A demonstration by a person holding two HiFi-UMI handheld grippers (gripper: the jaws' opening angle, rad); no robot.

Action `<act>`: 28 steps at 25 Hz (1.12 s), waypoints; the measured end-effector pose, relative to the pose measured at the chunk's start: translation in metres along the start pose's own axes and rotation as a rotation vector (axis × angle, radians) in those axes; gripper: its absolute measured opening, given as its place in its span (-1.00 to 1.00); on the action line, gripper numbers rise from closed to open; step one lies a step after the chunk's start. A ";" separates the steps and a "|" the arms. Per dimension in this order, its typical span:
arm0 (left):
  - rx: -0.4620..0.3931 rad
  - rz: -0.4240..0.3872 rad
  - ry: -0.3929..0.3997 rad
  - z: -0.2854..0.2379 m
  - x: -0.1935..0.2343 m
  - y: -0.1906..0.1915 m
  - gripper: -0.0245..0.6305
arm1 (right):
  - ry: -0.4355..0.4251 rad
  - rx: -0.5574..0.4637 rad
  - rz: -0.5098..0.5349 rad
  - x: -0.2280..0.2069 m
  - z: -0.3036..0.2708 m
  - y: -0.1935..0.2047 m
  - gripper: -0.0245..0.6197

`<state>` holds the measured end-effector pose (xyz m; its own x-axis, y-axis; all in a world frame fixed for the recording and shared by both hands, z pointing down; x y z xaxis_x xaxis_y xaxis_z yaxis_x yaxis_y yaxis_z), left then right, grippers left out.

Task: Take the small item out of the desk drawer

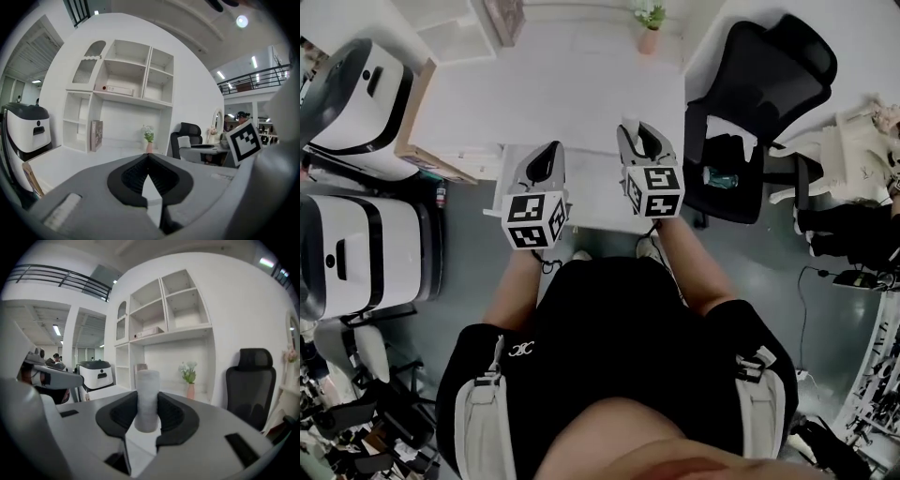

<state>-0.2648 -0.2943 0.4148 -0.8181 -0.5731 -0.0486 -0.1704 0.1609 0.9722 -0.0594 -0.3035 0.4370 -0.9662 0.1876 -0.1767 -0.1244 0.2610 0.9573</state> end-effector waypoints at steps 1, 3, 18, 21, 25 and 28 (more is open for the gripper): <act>-0.006 -0.002 0.006 -0.002 -0.003 -0.004 -0.88 | 0.011 -0.035 0.014 -0.001 0.008 -0.010 -0.55; -0.017 -0.008 0.017 -0.006 -0.008 -0.013 -0.88 | 0.035 -0.098 0.032 -0.004 0.021 -0.028 -0.55; -0.073 -0.053 0.050 -0.034 -0.057 -0.062 -0.88 | 0.162 -0.255 -0.046 -0.078 0.078 -0.071 -0.57; -0.075 -0.054 0.052 -0.040 -0.068 -0.066 -0.88 | 0.153 -0.263 -0.037 -0.085 0.084 -0.076 -0.57; -0.069 -0.051 0.055 -0.047 -0.083 -0.067 -0.88 | 0.146 -0.241 -0.037 -0.097 0.088 -0.073 -0.57; -0.066 -0.048 0.050 -0.051 -0.093 -0.069 -0.88 | 0.137 -0.234 -0.038 -0.105 0.092 -0.072 -0.57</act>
<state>-0.1489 -0.2930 0.3640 -0.7809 -0.6188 -0.0857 -0.1711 0.0800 0.9820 0.0721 -0.2550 0.3657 -0.9794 0.0478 -0.1963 -0.1947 0.0363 0.9802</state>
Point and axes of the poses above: the fingertips, and each gripper's own axes: z backward along the fingers, x to its left, y out of its underside, the point moved 8 cm from there along z, backward along the fingers, and after that the axes turned 9 degrees about -z, right-handed, at the moved point
